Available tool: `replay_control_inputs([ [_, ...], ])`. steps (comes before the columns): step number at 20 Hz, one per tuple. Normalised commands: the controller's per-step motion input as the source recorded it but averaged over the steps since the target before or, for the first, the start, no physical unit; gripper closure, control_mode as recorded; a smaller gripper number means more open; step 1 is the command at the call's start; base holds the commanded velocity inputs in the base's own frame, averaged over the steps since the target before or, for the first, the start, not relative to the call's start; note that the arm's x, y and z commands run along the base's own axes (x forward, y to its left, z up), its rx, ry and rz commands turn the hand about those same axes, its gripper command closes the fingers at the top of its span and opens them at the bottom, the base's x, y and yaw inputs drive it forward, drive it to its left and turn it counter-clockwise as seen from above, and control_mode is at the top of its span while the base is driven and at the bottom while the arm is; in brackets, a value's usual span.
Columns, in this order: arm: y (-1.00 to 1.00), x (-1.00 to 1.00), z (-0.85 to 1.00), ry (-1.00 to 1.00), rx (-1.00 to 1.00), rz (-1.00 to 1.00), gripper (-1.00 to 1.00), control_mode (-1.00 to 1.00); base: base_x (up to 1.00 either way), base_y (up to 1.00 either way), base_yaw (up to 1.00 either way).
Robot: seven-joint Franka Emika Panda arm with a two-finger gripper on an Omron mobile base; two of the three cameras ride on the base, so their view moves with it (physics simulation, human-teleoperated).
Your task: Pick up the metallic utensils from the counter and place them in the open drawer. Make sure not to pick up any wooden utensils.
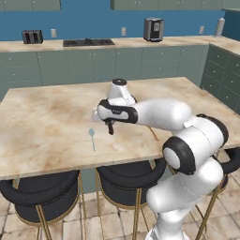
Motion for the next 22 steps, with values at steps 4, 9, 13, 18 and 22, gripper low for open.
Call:
replay_control_inputs([
  [4,-0.23,-0.24,0.89,-0.03,0.0,-0.03,1.0,-1.0,0.0,0.0,0.0],
  [9,-0.53,-0.12,0.55,-0.02,0.0,-0.03,1.0,-1.0,0.0,0.0,0.0],
  [13,-0.76,-0.17,0.26,0.0,0.0,0.0,1.0,-1.0,0.0,0.0,0.0],
  [18,-0.54,-0.44,0.27,-0.07,0.0,0.0,1.0,-1.0,0.0,0.0,0.0],
  [22,-0.26,-0.66,0.29,-0.08,0.0,0.0,1.0,-1.0,0.0,0.0,0.0],
])
